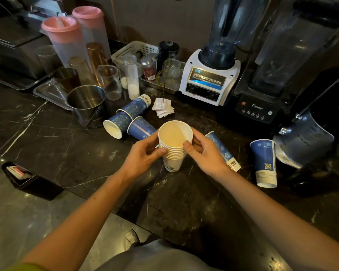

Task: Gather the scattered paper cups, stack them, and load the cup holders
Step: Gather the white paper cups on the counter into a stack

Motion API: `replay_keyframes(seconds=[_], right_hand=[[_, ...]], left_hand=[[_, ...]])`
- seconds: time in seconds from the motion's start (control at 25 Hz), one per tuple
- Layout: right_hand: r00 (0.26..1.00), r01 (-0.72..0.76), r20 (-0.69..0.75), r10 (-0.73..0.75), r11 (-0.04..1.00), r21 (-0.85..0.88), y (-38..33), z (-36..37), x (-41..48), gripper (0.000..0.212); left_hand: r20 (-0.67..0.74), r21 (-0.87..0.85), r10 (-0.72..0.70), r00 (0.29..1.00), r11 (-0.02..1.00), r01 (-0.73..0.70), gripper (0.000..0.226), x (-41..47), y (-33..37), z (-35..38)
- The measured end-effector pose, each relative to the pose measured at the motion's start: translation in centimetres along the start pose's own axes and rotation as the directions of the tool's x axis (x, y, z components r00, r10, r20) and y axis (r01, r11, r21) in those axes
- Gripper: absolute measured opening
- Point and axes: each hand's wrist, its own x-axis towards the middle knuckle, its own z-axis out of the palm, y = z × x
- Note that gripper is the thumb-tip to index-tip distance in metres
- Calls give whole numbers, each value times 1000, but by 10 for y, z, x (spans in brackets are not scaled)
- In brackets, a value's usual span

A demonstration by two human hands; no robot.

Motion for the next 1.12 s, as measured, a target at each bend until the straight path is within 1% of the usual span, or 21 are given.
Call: replay_keyframes(seconds=[0.12,0.16,0.32,0.36,0.48,0.52,0.56,0.68,0.8,0.92,1.12], right_hand=[[997,41,70,-44,999,33,-13,22,3,61],[996,59,69,-61,998,30,-14,25,5,61],[975,109,193,-109,994,11,-40,78,32,58],[974,115,193,-116,993,16,-41,83,37,56],[949,171,268,-164,985,-2,-60,134,65,52],[939,184,295,-175,983,-2,-67,155,75,52],[938,192,294,-186,981,8,-69,160,80,52],[920,222,326,-216,975,20,-80,200,103,45],[927,204,319,-197,979,12,-78,222,117,50],[938,177,304,-168,984,-4,-80,237,125,56],[941,147,311,-135,989,-14,-78,238,122,63]], left_hand=[[-56,-43,8,998,999,-10,67,-23,4,-20],[-67,-46,6,998,999,-9,66,-26,7,-23],[-230,-20,-1,973,1000,-4,58,-55,6,-69],[-233,-27,-12,972,1000,6,54,-55,6,-73],[-342,-75,-58,938,997,35,41,-69,-2,-115],[-383,-86,-71,921,995,40,40,-76,-5,-133],[-401,-87,-78,913,995,47,40,-74,-6,-137],[-482,-107,-114,869,992,71,42,-78,-19,-173],[-488,-112,-149,860,988,108,43,-76,-32,-194],[-474,-117,-169,864,985,129,53,-72,-37,-209],[-524,-133,-178,833,983,126,61,-72,-42,-202]])
